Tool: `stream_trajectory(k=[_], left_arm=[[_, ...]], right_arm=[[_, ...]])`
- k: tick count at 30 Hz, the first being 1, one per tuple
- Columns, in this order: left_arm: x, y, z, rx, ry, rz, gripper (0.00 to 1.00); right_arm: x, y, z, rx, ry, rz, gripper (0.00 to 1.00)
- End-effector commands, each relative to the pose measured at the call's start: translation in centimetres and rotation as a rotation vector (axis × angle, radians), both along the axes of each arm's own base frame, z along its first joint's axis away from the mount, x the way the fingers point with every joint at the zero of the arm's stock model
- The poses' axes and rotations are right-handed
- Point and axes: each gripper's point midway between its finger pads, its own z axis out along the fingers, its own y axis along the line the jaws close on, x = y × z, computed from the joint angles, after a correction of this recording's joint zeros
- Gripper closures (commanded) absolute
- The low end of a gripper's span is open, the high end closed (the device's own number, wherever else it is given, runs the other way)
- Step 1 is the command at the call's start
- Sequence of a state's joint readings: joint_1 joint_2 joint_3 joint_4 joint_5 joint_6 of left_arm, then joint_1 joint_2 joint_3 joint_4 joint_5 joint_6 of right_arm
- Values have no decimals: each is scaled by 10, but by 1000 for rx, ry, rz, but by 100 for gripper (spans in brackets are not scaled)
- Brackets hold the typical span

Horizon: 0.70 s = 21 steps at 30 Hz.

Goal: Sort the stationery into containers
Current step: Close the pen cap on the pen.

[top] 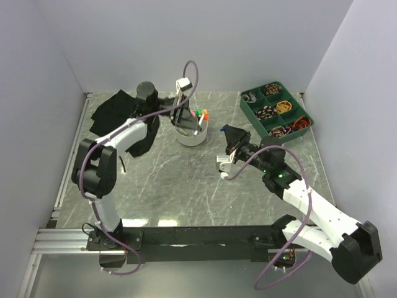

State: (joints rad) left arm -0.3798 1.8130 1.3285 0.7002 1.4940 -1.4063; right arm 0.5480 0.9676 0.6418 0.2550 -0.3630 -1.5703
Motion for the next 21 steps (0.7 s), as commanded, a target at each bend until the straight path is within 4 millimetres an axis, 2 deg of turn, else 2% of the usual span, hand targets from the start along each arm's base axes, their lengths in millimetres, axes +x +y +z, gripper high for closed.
stream_trajectory(k=[1, 2, 3, 5, 9, 13, 15, 19, 21], left_arm=[[-4, 27, 15, 7, -152, -166, 99], [-4, 28, 11, 15, -111, -166, 99], [-14, 25, -1, 25, -65, -186, 99], [-36, 24, -8, 30, -57, -211, 99], [-102, 6, -37, 57, 8, -349, 99], [-104, -1, -36, 44, -42, -365, 99], [-113, -6, -37, 47, -33, -394, 99], [-125, -5, -37, 50, -25, -412, 99], [-129, -3, -36, 51, -22, -413, 99]], right_arm=[[-10, -12, 41, 23, -60, -5, 100], [-12, -13, 43, 29, -59, -9, 100], [-14, -15, 45, 43, -50, -11, 100], [-18, -19, 49, 51, -61, -20, 100], [-18, -23, 56, 59, -70, -30, 100], [-15, -20, 55, 11, -107, 15, 100], [-12, -18, 52, -28, -136, 52, 100], [-2, -16, 43, -103, -137, 107, 100], [1, -23, 39, -140, -137, 124, 100]])
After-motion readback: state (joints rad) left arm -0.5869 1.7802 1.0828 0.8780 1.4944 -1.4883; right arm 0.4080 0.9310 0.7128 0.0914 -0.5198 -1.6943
